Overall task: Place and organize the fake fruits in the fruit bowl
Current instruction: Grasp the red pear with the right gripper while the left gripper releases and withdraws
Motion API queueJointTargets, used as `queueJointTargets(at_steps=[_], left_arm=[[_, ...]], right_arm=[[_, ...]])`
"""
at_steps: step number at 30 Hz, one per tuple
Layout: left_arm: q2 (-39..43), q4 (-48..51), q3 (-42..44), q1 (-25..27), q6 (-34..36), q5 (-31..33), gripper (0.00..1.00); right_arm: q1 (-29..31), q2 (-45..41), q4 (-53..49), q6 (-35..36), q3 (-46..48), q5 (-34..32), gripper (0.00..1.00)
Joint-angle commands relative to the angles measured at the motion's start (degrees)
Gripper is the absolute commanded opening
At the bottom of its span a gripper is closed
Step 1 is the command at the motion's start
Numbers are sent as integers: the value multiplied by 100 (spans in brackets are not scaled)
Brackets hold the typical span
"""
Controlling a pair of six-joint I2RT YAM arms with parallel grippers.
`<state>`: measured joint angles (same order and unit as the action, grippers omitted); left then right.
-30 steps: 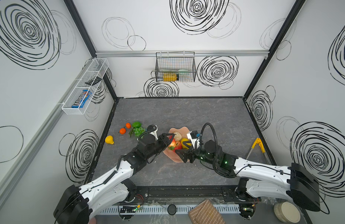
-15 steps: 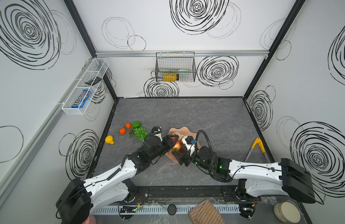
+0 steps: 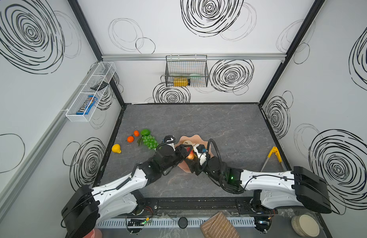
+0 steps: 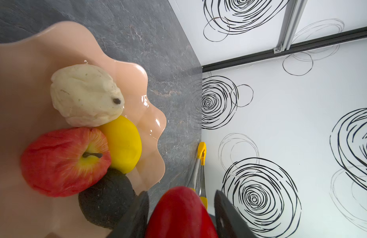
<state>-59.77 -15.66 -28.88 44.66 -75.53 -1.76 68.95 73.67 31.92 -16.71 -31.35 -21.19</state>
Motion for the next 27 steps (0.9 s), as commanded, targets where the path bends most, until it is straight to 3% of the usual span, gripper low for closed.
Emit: queueJointTargets(at_steps=[1, 12, 16, 21, 27], left_arm=[[-34, -315, -214, 64, -34, 106, 46], [-92, -255, -188, 35, 88, 193, 50], [-158, -279, -192, -142, 287, -34, 61], [121, -81, -293, -474, 1038, -160, 81], [862, 699, -341, -1021, 2055, 91, 95]], right_arm=[[5, 64, 44, -21, -196, -316, 65], [13, -282, -14, -42, -77, -299, 42], [-5, -419, -433, -113, -203, -245, 41], [-240, -801, -1210, -309, -285, -39, 41], [-1042, -1364, -2245, -484, -264, 1072, 41]])
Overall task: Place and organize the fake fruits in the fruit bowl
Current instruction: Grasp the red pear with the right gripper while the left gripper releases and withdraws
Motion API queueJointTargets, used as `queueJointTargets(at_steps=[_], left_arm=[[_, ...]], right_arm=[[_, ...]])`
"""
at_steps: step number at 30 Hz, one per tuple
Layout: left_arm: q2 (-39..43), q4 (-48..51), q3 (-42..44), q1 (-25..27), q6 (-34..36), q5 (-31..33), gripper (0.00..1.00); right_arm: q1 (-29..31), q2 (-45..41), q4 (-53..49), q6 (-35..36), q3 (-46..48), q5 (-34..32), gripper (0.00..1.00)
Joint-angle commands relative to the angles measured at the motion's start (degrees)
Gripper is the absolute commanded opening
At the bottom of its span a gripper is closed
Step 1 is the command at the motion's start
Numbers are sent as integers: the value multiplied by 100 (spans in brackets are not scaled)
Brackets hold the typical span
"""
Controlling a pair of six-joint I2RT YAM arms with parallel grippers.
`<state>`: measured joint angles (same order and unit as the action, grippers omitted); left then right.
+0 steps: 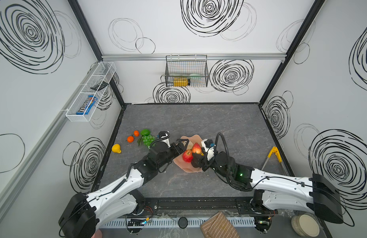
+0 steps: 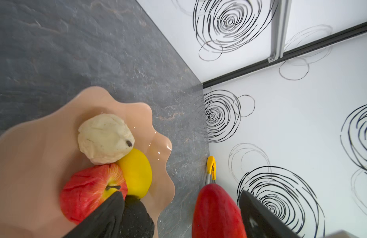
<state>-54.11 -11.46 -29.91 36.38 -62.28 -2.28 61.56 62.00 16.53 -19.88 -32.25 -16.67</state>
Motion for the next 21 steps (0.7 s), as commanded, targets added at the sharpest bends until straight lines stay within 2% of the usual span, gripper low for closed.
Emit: queueJointTargets(at_steps=[1, 5, 10, 16, 21], left_arm=[[413, 421, -226, -299, 966, 208, 96], [794, 904, -113, -649, 1783, 644, 96], [1109, 1018, 248, -953, 2405, 1023, 96], [1253, 765, 696, -1108, 2789, 1245, 96], [1280, 346, 1048, -1122, 2887, 1185, 96]], right_arm=[[-545, -246, -897, -191, -214, 924, 41], [-1495, -142, -1552, -165, -456, 2133, 41], [-2348, 453, -2021, -17, -875, 3232, 42], [-2619, 1245, -2209, 180, -1405, 3770, 41], [-2717, 1901, -2669, 169, -2056, 3846, 41]])
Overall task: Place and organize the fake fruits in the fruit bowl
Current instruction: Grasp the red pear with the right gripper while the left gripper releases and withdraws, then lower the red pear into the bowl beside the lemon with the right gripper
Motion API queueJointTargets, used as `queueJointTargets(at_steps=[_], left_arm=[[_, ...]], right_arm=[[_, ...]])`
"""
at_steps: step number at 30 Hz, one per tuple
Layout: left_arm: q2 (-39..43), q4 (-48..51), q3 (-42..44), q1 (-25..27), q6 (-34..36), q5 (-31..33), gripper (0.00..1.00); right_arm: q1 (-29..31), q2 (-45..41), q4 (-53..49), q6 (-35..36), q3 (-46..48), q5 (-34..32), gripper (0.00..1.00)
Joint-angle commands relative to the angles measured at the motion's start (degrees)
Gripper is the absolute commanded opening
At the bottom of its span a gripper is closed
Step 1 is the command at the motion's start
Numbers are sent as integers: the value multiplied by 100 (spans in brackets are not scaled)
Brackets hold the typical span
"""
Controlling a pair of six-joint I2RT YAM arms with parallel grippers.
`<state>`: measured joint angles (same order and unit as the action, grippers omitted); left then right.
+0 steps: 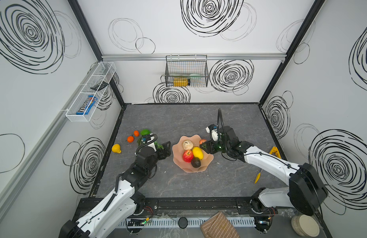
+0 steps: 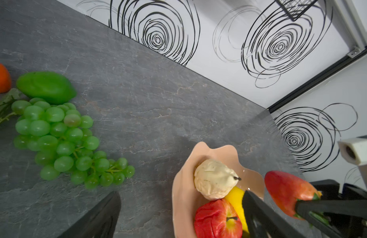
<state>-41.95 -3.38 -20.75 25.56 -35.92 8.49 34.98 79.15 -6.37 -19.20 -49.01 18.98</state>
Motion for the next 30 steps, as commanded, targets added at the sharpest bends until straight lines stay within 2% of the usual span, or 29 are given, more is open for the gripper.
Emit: queueJointTargets(at_steps=[1, 7, 10, 30], left_arm=[[82, -514, 194, -47, 274, 116, 96], [183, -745, 519, -51, 412, 282, 96], [222, -865, 663, -51, 504, 341, 96], [144, -1138, 915, -104, 707, 399, 96]], right_arm=[[-69, 312, -509, 101, -527, 290, 41], [-86, 920, -1186, 118, -1199, 147, 42], [-97, 981, -1285, 117, -1247, 92, 41], [-133, 558, -1595, 118, -483, 70, 44]])
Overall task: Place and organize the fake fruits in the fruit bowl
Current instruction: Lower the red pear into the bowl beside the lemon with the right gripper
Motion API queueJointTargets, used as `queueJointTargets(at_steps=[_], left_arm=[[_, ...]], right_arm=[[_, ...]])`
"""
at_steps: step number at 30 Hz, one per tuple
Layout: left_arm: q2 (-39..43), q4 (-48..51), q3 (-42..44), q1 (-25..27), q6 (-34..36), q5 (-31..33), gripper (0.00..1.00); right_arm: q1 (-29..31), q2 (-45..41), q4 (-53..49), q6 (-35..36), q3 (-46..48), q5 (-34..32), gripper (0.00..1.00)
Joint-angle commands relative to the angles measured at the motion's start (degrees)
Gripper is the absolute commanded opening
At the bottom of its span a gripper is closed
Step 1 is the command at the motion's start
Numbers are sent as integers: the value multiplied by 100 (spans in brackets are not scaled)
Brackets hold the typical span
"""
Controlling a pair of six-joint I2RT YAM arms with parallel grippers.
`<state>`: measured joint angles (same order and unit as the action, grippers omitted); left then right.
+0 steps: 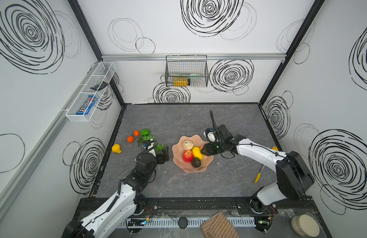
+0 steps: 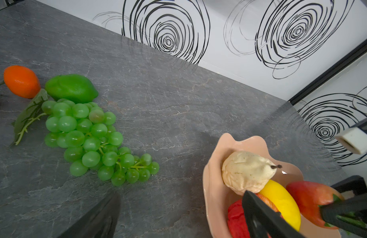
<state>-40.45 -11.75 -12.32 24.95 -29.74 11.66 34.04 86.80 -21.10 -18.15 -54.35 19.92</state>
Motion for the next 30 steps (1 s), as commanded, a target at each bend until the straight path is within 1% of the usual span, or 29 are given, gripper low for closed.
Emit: queueJointTargets(at_steps=[1, 16, 25, 30], left_arm=[[-7, -293, 69, -47, 91, 90, 96], [79, -266, 97, -67, 91, 185, 96], [90, -253, 100, -91, 88, 205, 96], [72, -262, 104, -96, 91, 213, 96]], right_arm=[[-33, -216, -117, 5, 67, -24, 45], [-31, -312, -147, -22, 159, -233, 62], [-20, -348, -151, -25, 197, -318, 65], [-25, -381, -167, -21, 208, -451, 63]])
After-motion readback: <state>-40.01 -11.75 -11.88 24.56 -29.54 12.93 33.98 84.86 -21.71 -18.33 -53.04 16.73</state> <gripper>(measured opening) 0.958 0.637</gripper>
